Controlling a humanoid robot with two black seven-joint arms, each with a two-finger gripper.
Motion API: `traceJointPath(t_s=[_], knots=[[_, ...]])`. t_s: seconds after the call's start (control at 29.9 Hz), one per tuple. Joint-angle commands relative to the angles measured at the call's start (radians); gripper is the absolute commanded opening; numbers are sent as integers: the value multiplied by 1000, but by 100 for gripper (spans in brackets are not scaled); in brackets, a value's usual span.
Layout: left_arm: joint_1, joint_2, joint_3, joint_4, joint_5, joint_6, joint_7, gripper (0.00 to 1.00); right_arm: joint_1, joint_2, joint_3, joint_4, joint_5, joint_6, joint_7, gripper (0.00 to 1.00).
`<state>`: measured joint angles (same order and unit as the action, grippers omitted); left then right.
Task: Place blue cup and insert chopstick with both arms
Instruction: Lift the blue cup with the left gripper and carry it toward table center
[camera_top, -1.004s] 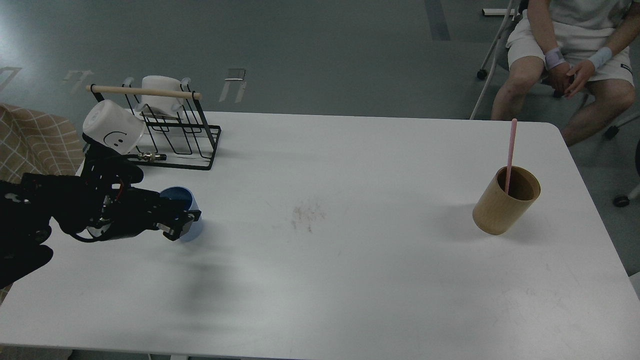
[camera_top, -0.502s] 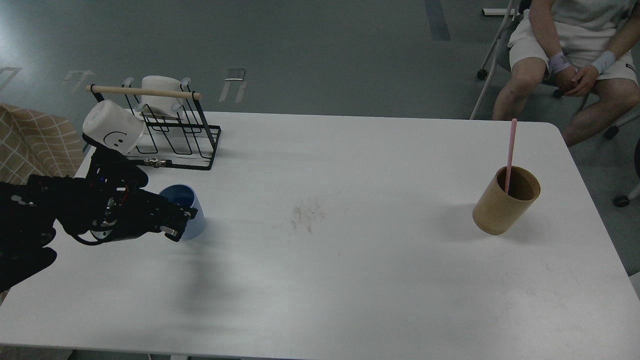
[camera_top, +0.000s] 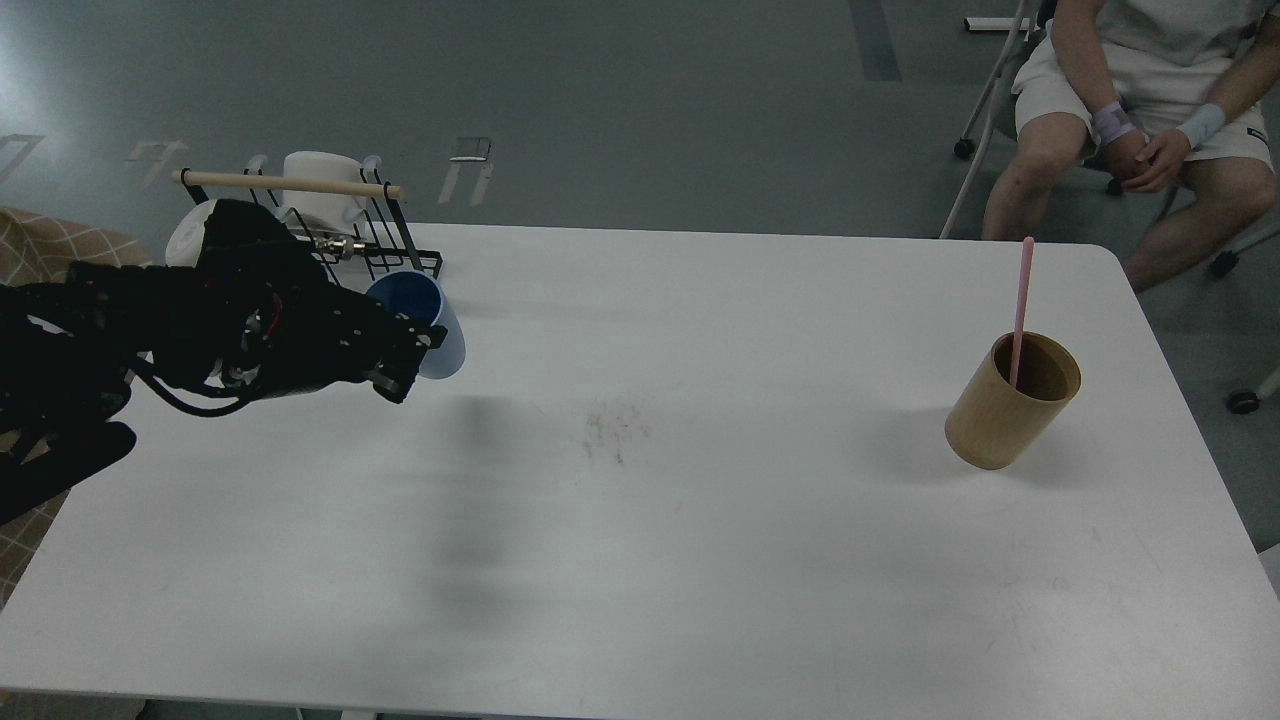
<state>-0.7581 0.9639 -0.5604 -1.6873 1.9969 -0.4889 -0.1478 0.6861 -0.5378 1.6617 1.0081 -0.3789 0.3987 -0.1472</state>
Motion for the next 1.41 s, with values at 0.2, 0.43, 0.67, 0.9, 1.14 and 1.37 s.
traceJointPath(t_s=[0.2,0.43,0.67,0.9,1.14,1.37], knots=[[-252,-293,189,30,2,0,7,0,-63,-22,98,-8,1,2,0,100],[-372,-412,459,41,43,0,10,0,-74,-27,132,-2,6,2,0,100],[-362,-473,471,118,46,0,11,0,-89,-27,142,-5,8,2,0,100],[-360,-504,524,127,51,0,17,0,-99,-27,142,-5,9,3,0,100],[-346,-517,527,127,54,0,39,14,-99,-27,142,-5,9,3,1,100],[-346,-502,513,124,48,0,50,59,-99,-27,142,-3,9,3,0,100]])
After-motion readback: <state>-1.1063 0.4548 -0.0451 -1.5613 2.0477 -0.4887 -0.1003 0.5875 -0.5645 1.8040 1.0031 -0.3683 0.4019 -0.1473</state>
